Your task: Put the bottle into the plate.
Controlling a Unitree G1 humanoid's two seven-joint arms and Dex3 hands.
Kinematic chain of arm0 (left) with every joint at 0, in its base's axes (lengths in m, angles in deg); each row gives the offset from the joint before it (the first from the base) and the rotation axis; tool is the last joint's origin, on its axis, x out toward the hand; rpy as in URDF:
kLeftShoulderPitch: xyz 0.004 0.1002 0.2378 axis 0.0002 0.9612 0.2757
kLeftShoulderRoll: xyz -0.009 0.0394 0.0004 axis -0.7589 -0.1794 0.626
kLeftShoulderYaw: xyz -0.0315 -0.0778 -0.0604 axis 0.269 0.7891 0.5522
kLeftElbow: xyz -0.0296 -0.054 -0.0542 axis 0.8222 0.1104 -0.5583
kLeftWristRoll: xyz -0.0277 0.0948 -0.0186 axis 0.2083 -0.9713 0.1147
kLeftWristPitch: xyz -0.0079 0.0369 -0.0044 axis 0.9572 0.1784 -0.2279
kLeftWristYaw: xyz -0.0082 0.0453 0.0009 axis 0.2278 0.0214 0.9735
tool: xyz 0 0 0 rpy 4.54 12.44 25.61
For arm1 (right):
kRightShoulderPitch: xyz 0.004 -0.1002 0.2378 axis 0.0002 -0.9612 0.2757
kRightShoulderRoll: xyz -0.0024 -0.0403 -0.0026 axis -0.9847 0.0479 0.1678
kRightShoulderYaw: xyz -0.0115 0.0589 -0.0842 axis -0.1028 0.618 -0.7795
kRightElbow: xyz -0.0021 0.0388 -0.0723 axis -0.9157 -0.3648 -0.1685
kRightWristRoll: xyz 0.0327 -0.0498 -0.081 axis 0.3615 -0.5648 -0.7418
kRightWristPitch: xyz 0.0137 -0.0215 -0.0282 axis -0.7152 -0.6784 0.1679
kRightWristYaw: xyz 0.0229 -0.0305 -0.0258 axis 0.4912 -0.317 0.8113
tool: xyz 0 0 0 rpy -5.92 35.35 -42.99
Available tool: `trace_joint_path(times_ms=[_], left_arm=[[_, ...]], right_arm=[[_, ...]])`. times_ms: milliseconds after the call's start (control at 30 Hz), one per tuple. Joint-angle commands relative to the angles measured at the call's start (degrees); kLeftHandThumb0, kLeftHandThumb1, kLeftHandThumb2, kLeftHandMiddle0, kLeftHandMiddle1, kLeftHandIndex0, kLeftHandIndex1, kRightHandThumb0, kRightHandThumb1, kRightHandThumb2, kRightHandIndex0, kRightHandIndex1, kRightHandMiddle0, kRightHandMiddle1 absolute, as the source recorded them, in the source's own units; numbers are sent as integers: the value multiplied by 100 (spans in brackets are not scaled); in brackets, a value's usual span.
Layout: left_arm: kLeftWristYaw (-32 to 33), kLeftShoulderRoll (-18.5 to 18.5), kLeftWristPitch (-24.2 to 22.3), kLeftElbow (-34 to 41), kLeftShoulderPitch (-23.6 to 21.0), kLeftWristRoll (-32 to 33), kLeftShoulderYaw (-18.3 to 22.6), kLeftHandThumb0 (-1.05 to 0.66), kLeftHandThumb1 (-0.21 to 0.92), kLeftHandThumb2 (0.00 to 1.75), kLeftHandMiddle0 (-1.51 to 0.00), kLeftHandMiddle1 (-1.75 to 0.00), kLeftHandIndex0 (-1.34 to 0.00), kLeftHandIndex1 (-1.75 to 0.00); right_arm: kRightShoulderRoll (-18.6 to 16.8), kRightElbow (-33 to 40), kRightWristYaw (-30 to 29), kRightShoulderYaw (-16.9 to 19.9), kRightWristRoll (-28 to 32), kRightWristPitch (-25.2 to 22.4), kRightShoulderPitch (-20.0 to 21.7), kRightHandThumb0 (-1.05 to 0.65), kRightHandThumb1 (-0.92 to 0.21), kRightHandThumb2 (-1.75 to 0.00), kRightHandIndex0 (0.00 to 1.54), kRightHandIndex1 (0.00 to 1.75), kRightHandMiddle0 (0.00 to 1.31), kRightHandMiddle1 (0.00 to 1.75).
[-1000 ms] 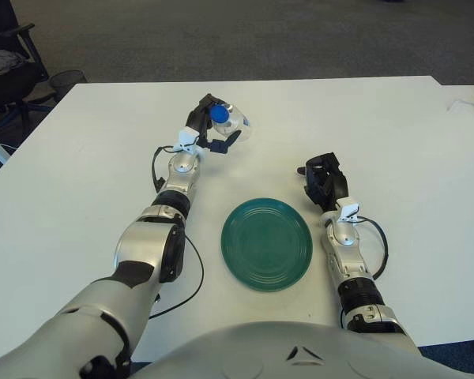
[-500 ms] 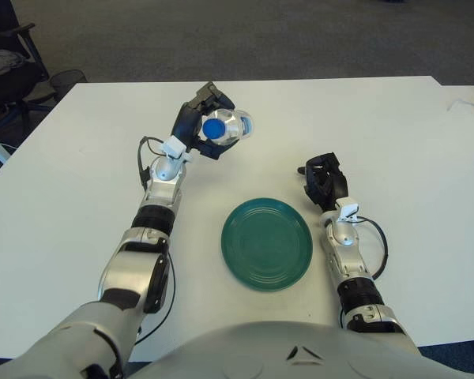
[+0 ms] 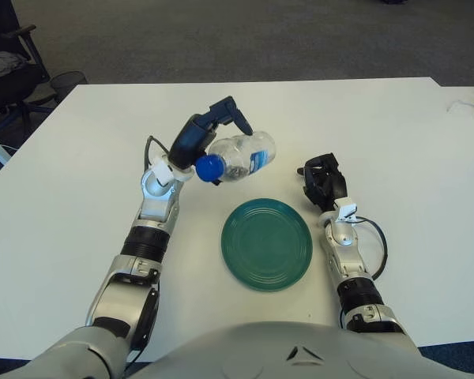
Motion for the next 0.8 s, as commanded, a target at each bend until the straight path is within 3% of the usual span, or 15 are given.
trace_joint_path(times_ms=[0,400,667,767], left_arm=[[-278,-216,78,74,74,68,-83,-8,34,125,-120,-175,-100,-175],[-872,-348,-181,114,84,193,-362,-9,41,118,-117,-175,-95,-175],[-668,-156,554,-520,93,-643,-577,-10,43,116,-115,-175,-92,-175],[-215,-1,1182,-1335,-286,-1509,-595,-10,41,116,-116,-175,-94,-175]], right_arm=[[-141,-600,93,-101,36,-839,-676,-35,-92,-51,36,111,20,175],[-140,-568,65,-110,11,-843,-704,-35,-91,-53,35,110,21,175],[-215,-462,-162,-140,-90,-838,-759,-35,-87,-59,32,106,22,175],[-265,-425,-209,-125,-38,-852,-772,-35,-87,-58,30,109,22,175]])
